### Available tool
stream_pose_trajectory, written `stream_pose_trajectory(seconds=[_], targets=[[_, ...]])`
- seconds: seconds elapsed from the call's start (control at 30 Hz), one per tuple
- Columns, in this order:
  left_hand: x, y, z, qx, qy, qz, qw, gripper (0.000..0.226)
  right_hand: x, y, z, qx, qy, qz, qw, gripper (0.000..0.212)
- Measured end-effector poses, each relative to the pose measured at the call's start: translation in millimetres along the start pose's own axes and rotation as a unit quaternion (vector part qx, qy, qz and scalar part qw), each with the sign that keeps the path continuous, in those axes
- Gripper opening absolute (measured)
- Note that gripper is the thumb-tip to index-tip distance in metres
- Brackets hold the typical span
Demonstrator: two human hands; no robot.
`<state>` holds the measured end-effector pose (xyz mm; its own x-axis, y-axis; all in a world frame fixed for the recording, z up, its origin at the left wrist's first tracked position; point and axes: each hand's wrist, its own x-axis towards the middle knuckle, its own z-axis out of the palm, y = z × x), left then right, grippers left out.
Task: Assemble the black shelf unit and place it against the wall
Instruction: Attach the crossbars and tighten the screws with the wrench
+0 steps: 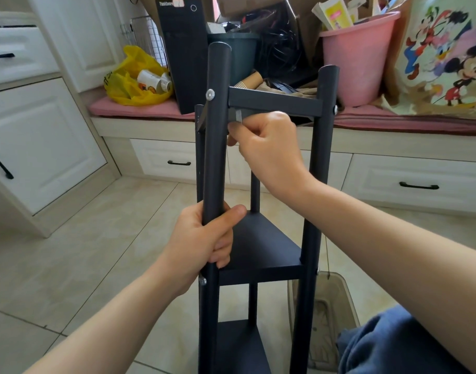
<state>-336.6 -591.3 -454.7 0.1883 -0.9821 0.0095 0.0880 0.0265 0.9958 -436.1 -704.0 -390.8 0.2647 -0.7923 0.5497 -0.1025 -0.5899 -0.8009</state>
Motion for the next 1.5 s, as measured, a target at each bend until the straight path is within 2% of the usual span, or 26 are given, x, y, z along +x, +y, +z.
stream_pose_trajectory(seconds=[0.2, 0.53, 0.73, 1.07, 1.27, 1.5], targets=[[1.4, 2.0, -0.5, 0.000, -0.023, -0.010, 1.000, 0.033, 1.8, 2.7, 4.2, 0.003, -0.022, 0.022, 1.000, 0.037], [1.9, 2.0, -5.2, 0.016, -0.035, -0.014, 0.999, 0.033, 10.8, 14.5, 27.9, 0.022, 0.041, -0.010, 0.999, 0.046], [2.0, 2.2, -7.3, 0.020, -0.037, -0.015, 0.999, 0.033, 7.3, 12.5, 24.8, 0.002, 0.038, -0.017, 0.999, 0.045], [6.3, 1.3, -11.3, 0.064, -0.011, 0.004, 0.998, 0.026, -15.1, 1.0, -8.9, -0.108, -0.084, 0.062, 0.989, 0.029], [9.7, 1.8, -18.5, 0.163, -0.010, 0.056, 0.985, 0.021, -20.2, -0.7, -39.7, -0.125, -0.010, -0.029, 0.992, 0.027], [15.1, 1.5, -23.5, 0.142, 0.004, 0.058, 0.988, 0.017, -26.7, 21.3, -70.7, -0.152, 0.008, -0.020, 0.988, 0.022]])
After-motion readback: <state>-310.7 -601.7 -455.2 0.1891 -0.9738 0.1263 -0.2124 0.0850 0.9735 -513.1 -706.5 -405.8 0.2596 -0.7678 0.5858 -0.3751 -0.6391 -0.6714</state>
